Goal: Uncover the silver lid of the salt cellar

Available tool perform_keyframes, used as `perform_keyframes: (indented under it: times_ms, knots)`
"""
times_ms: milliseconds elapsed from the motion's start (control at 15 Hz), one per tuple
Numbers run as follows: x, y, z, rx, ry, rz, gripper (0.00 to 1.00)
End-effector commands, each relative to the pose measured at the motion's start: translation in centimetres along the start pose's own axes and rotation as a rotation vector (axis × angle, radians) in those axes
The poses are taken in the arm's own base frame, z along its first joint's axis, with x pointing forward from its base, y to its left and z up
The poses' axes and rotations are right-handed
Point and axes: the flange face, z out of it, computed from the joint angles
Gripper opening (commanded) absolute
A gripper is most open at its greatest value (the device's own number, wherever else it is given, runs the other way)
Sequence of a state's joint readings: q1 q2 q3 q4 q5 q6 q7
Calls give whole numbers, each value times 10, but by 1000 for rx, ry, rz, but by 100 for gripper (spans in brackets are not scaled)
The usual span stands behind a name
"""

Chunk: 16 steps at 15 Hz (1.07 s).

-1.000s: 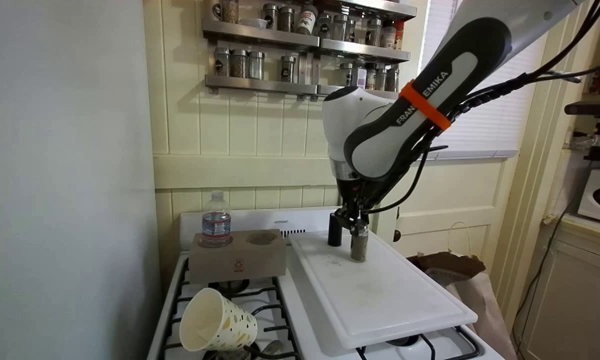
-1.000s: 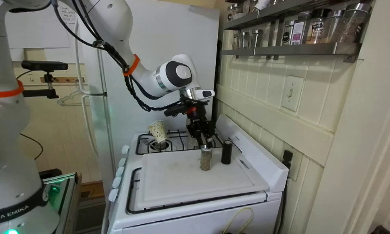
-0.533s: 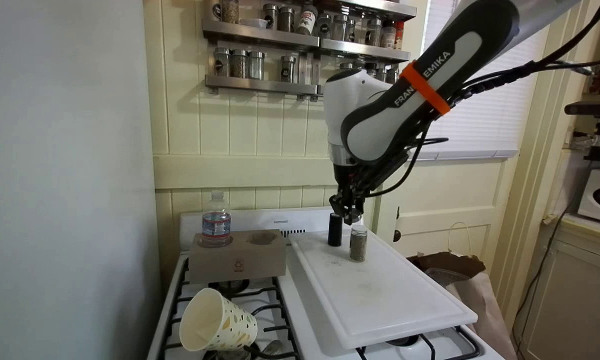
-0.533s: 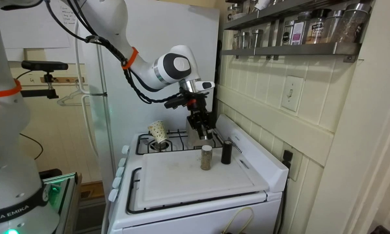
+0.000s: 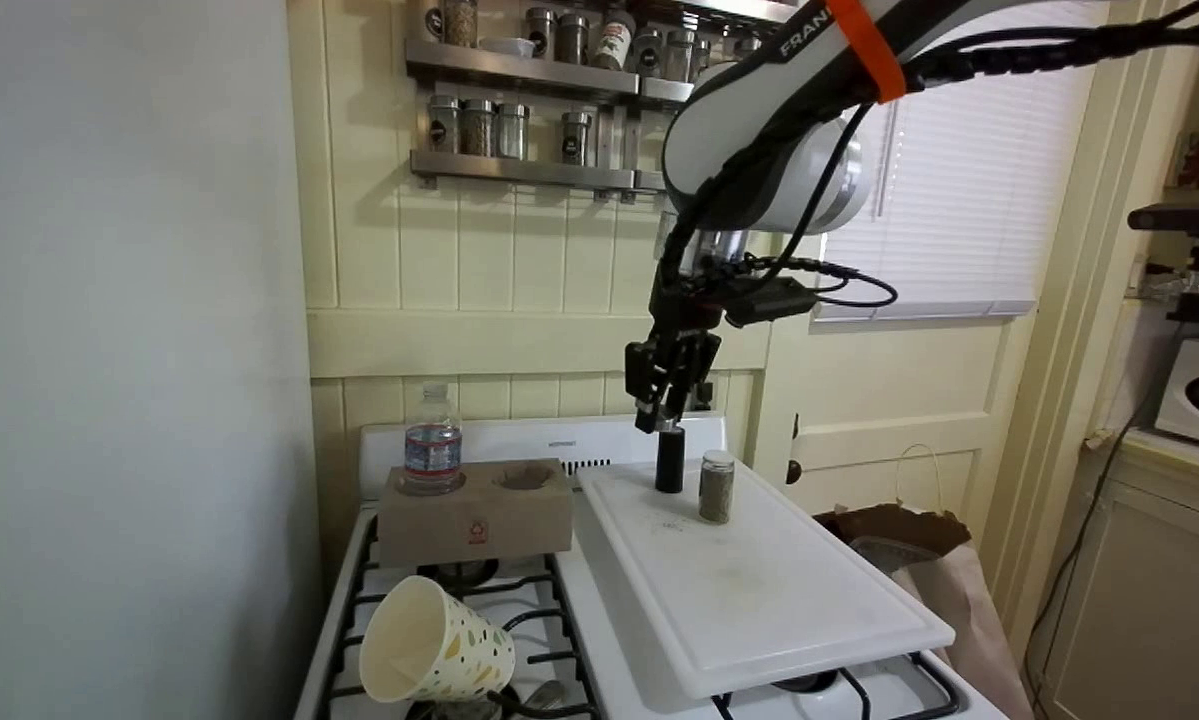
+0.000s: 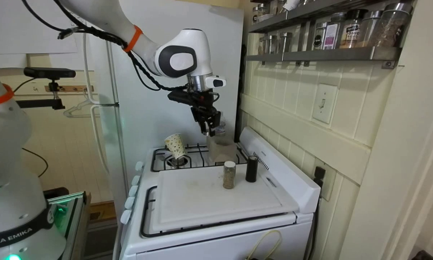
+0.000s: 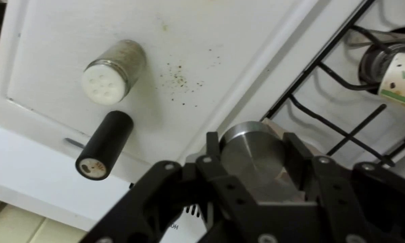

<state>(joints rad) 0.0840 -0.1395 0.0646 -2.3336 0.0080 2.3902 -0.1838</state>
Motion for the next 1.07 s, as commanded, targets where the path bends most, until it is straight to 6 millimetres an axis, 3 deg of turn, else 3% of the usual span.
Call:
perform_keyframes:
  times_ms: [0, 467, 1000]
  knots:
    - [-40, -4, 14, 104, -23, 33, 24]
    - [-88, 18, 75, 148, -111, 128, 24]
    - [-98, 39, 116, 64, -62, 132, 24]
